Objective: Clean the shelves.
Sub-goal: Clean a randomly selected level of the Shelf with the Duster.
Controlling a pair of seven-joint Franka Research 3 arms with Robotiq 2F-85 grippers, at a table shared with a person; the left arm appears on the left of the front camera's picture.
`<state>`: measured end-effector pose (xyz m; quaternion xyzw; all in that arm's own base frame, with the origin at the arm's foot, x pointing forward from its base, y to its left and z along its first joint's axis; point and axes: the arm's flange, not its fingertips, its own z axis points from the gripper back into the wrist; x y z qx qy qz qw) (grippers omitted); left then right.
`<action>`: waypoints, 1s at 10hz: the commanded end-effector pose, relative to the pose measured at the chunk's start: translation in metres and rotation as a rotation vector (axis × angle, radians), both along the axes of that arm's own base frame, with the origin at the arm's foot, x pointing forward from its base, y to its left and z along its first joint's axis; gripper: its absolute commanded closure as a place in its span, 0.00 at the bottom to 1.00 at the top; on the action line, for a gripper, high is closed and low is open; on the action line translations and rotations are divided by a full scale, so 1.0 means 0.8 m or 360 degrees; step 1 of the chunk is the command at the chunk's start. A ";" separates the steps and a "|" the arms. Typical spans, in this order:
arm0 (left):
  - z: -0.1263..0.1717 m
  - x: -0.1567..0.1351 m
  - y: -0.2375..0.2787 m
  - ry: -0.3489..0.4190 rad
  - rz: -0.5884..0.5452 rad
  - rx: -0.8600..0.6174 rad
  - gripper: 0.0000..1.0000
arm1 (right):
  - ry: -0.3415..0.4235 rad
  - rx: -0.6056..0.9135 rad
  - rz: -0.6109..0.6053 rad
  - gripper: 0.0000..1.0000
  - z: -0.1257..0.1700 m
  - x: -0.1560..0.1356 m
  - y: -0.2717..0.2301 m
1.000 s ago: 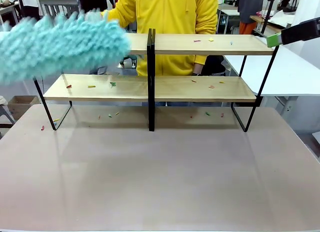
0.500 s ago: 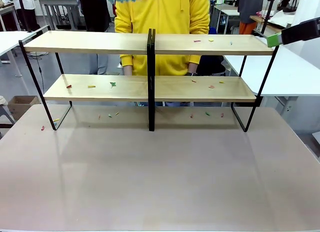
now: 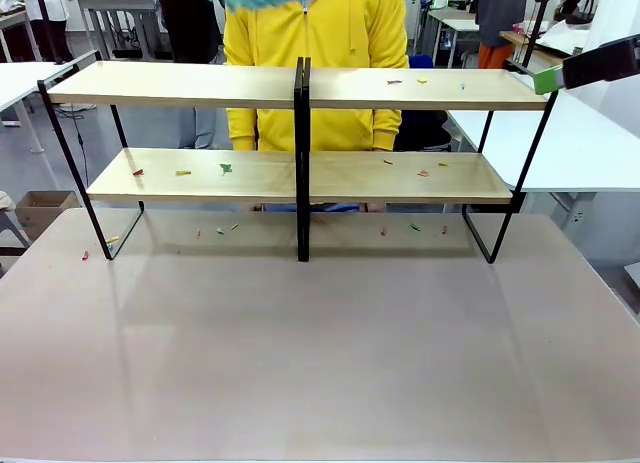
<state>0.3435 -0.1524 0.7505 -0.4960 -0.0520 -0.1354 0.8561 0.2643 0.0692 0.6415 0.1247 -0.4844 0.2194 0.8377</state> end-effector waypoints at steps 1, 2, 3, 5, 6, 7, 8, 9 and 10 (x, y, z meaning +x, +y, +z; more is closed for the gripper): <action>0.013 0.051 -0.094 0.0055 0.0036 0.0282 0.88 | 0.0002 0.0010 0.0000 0.00 0.000 0.001 -0.002; 0.011 0.074 -0.127 0.0010 0.0198 0.0330 0.88 | 0.0002 0.0010 0.0000 0.00 0.000 0.001 -0.002; 0.003 0.090 -0.155 -0.0007 0.0280 0.0376 0.88 | 0.0002 0.0010 0.0000 0.00 0.000 0.001 -0.002; -0.016 0.111 -0.183 -0.0111 0.0461 0.0388 0.88 | 0.0002 0.0010 0.0000 0.00 0.000 0.001 -0.002; -0.025 0.121 -0.185 -0.0144 0.0508 0.0373 0.88 | 0.0002 0.0010 0.0000 0.00 0.000 0.001 -0.002; -0.038 0.128 -0.188 -0.0181 0.0521 0.0408 0.88 | 0.0002 0.0010 0.0000 0.00 0.000 0.001 -0.002; -0.055 0.134 -0.194 -0.0192 0.0482 0.0469 0.88 | 0.0002 0.0010 0.0000 0.00 0.000 0.001 -0.002; -0.066 0.137 -0.198 -0.0224 0.0446 0.0516 0.88 | 0.0002 0.0010 0.0000 0.00 0.000 0.001 -0.002; -0.068 0.138 -0.202 -0.0239 0.0445 0.0554 0.88 | 0.0002 0.0010 0.0000 0.00 0.000 0.001 -0.002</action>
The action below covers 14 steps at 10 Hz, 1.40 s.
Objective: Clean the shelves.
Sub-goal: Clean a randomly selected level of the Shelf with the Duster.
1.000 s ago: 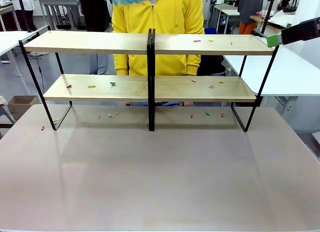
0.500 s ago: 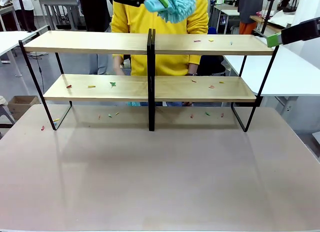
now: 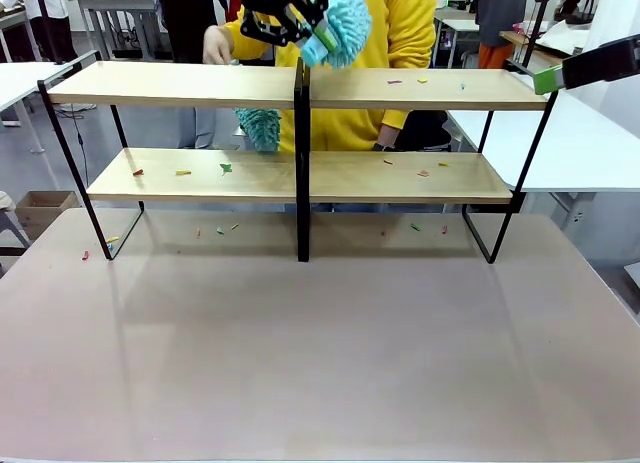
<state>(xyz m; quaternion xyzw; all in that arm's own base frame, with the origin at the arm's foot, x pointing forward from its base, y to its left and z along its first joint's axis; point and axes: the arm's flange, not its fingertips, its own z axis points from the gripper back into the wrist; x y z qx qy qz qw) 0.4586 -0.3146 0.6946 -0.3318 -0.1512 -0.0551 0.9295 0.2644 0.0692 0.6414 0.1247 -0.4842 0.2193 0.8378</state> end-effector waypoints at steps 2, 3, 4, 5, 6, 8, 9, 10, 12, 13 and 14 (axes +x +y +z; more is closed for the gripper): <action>-0.009 -0.008 -0.015 0.0015 -0.0044 0.0113 0.88 | 0.0001 0.0010 0.0000 0.00 0.000 0.001 -0.002; -0.012 -0.007 -0.023 0.0028 -0.0076 0.0136 0.88 | 0.0001 0.0010 0.0000 0.00 0.000 0.001 -0.002; -0.014 -0.005 -0.031 0.0041 -0.0090 0.0155 0.88 | 0.0001 0.0010 0.0000 0.00 0.000 0.001 -0.002; -0.017 -0.002 -0.044 0.0072 -0.0113 0.0172 0.88 | 0.0001 0.0010 0.0000 0.00 0.000 0.001 -0.002; -0.021 0.002 -0.056 0.0087 -0.0129 0.0205 0.88 | 0.0001 0.0010 0.0000 0.00 0.000 0.001 -0.002; -0.018 0.007 -0.074 0.0068 -0.0186 0.0182 0.88 | 0.0001 0.0010 0.0000 0.00 0.000 0.001 -0.002; -0.017 0.009 -0.083 0.0067 -0.0205 0.0143 0.88 | 0.0001 0.0010 0.0000 0.00 0.000 0.001 -0.002; -0.020 0.010 -0.093 0.0078 -0.0240 0.0147 0.88 | 0.0001 0.0010 0.0000 0.00 0.000 0.001 -0.002; -0.026 0.010 -0.105 0.0160 -0.0416 0.0211 0.88 | 0.0001 0.0010 0.0000 0.00 0.000 0.001 -0.002; -0.026 0.006 -0.107 0.0192 -0.0545 0.0247 0.88 | 0.0001 0.0010 0.0000 0.00 0.000 0.001 -0.002; -0.025 0.005 -0.107 0.0279 -0.0633 0.0293 0.88 | 0.0001 0.0010 0.0000 0.00 0.000 0.001 -0.002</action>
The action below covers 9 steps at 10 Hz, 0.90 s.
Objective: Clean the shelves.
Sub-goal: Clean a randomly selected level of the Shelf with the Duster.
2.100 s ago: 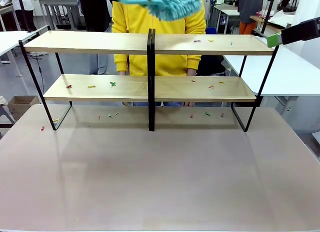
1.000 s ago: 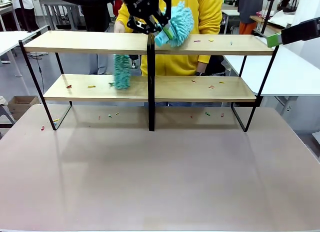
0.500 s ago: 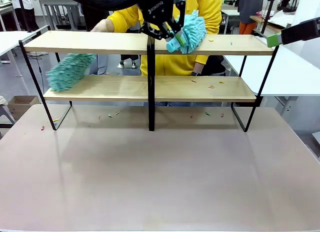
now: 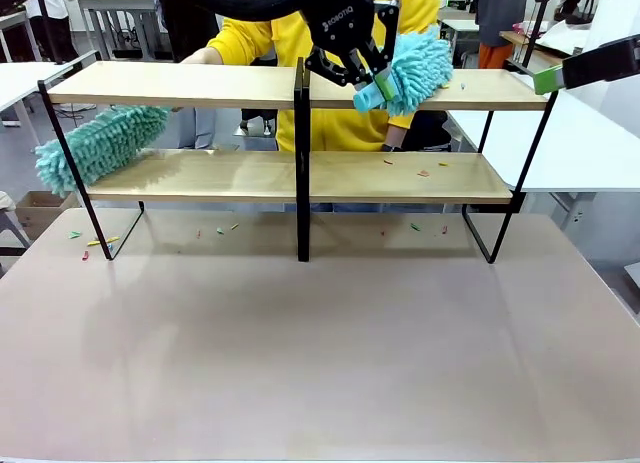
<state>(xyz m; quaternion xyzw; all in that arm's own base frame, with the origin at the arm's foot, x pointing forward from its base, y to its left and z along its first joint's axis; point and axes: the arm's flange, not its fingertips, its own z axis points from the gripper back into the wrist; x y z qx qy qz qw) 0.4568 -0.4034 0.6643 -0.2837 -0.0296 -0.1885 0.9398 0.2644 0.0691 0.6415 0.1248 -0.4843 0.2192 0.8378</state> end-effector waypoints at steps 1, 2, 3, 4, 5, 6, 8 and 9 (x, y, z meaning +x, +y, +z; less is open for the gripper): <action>0.016 0.004 0.006 0.0131 -0.0231 0.0058 0.88 | 0.0001 0.0009 0.0001 0.00 0.000 0.001 -0.001; 0.020 -0.004 0.011 0.0237 -0.0399 0.0031 0.88 | 0.0001 0.0009 0.0001 0.00 0.000 0.001 -0.001; 0.024 -0.016 0.018 0.0343 -0.0592 0.0036 0.88 | 0.0001 0.0009 0.0001 0.00 0.000 0.001 -0.001; 0.030 -0.029 0.034 0.0447 -0.0820 0.0085 0.88 | 0.0001 0.0009 0.0001 0.00 0.000 0.001 -0.001; 0.038 -0.035 0.053 0.0501 -0.0934 0.0085 0.88 | 0.0001 0.0009 0.0001 0.00 0.000 0.001 -0.001; 0.045 -0.038 0.068 0.0507 -0.0947 0.0047 0.88 | 0.0001 0.0009 0.0001 0.00 0.000 0.001 -0.001; 0.052 -0.040 0.084 0.0462 -0.0911 -0.0013 0.88 | 0.0001 0.0009 0.0001 0.00 0.000 0.001 -0.001; 0.055 -0.039 0.093 0.0452 -0.0886 -0.0038 0.88 | 0.0001 0.0009 0.0001 0.00 0.000 0.001 -0.001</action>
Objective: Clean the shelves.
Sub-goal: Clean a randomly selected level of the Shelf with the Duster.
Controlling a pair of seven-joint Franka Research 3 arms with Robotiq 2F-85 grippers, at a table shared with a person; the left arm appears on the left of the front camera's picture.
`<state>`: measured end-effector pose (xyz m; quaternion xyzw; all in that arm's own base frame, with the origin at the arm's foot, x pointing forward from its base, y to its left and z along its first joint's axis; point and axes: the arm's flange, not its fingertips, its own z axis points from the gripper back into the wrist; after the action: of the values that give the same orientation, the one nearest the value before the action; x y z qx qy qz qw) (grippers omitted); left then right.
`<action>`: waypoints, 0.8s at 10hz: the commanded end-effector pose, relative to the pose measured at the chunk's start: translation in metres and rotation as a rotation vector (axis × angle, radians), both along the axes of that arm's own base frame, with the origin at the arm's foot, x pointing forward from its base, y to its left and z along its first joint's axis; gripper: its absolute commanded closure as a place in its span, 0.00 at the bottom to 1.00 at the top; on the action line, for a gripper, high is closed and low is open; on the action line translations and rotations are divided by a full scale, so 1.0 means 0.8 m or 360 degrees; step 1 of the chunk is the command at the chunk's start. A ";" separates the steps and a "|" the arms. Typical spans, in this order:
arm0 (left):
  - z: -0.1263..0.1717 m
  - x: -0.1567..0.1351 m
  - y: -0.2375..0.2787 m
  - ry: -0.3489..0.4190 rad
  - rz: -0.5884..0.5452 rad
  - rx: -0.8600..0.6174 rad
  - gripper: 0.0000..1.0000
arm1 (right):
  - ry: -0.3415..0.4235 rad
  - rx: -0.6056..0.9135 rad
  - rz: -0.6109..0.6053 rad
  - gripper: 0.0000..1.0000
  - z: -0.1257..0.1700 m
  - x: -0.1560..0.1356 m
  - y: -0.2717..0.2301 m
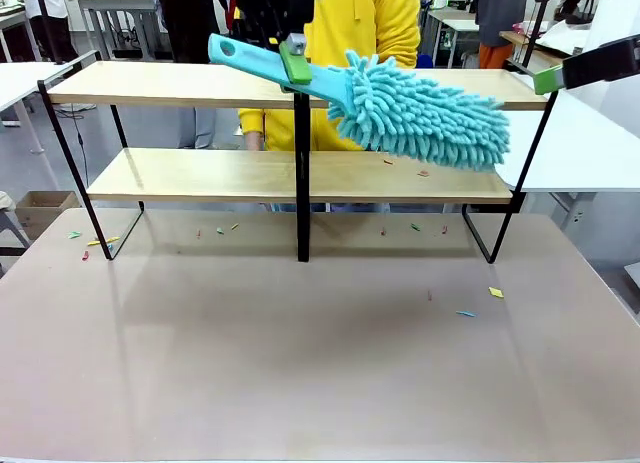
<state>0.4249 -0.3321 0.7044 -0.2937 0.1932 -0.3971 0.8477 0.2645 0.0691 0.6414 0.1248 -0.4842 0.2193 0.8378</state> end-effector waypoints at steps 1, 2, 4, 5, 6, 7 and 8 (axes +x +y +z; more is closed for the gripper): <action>0.010 0.000 0.023 0.0017 0.0037 -0.0112 0.88 | 0.0001 0.0010 0.0001 0.00 0.001 0.000 -0.001; 0.018 -0.005 0.060 0.0046 0.0035 -0.0151 0.88 | 0.0001 0.0010 0.0001 0.00 0.001 0.000 -0.001; 0.036 -0.035 0.198 0.0034 0.0064 -0.0338 0.88 | 0.0001 0.0010 0.0001 0.00 0.001 0.000 -0.001; 0.040 -0.061 0.269 -0.0027 0.0182 -0.0432 0.88 | 0.0001 0.0010 0.0001 0.00 0.001 0.000 -0.001; 0.034 -0.090 0.333 -0.0097 0.0336 -0.0531 0.88 | 0.0001 0.0010 0.0001 0.00 0.001 0.000 -0.001; 0.022 -0.121 0.400 -0.0179 0.0497 -0.0606 0.88 | 0.0001 0.0010 0.0001 0.00 0.001 0.000 -0.001; 0.009 -0.153 0.452 -0.0259 0.0594 -0.0674 0.88 | 0.0001 0.0010 0.0001 0.00 0.001 0.000 -0.001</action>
<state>0.3276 0.0159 0.7386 -0.4642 0.0192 -0.3028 0.8322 0.2647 0.0689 0.6411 0.1250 -0.4839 0.2190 0.8380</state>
